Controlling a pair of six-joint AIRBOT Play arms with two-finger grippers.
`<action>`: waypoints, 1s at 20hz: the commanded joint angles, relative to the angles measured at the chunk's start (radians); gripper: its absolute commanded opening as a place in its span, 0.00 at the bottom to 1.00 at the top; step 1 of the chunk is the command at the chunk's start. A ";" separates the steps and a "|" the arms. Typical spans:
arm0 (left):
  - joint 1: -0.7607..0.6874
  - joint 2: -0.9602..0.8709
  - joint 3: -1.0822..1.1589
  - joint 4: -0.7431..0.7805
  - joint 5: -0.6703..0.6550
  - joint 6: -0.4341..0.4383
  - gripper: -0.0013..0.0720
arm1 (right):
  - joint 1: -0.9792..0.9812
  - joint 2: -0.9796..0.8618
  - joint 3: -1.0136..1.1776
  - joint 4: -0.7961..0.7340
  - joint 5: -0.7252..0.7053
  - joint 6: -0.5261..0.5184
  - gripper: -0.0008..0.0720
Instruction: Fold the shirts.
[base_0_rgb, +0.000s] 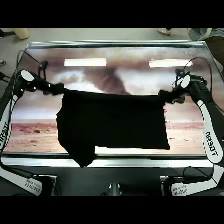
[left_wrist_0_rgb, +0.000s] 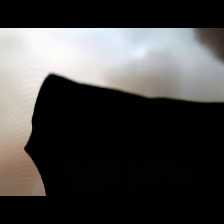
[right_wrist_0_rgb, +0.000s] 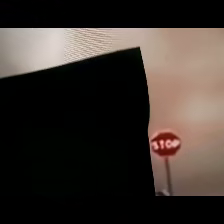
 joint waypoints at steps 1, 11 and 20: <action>0.001 -0.020 -0.095 0.042 -0.203 -0.048 0.05 | 0.001 -0.048 -0.045 0.048 0.192 -0.034 0.04; 0.149 0.238 -0.217 0.035 -0.396 -0.019 0.62 | -0.138 0.098 0.036 0.071 0.515 -0.082 0.59; 0.168 0.596 -1.064 -0.150 -0.153 0.068 0.61 | -0.180 0.292 -0.416 0.111 0.376 -0.131 0.59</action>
